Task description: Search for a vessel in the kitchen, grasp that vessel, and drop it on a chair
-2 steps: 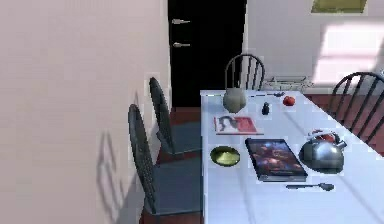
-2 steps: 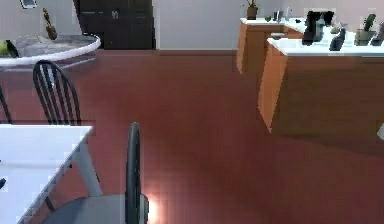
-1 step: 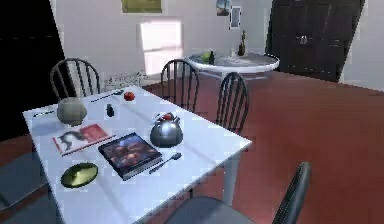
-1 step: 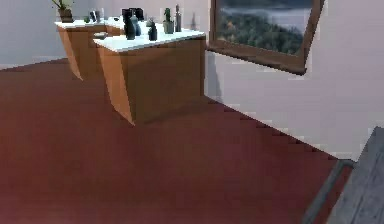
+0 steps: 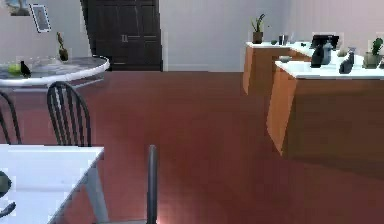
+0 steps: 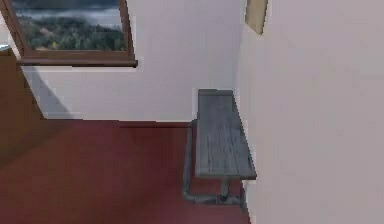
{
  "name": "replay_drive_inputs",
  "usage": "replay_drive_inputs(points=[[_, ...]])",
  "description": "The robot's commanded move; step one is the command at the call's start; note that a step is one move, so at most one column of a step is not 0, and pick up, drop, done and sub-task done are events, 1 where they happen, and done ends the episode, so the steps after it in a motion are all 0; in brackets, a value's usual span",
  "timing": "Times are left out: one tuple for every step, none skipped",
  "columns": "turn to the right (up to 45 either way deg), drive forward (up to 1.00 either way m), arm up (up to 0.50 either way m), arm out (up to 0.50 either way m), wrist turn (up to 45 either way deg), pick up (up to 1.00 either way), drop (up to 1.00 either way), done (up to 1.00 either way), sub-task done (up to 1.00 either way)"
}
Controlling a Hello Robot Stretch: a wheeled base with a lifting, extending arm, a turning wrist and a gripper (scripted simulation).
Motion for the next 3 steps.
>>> replay_drive_inputs(points=[[42.0,0.0,0.0,0.0,0.0,0.0,0.0,0.0,0.0],[0.0,0.6,0.0,0.0,0.0,0.0,0.0,0.0,0.0],[-45.0,0.0,0.0,0.0,0.0,0.0,0.0,0.0,0.0]])
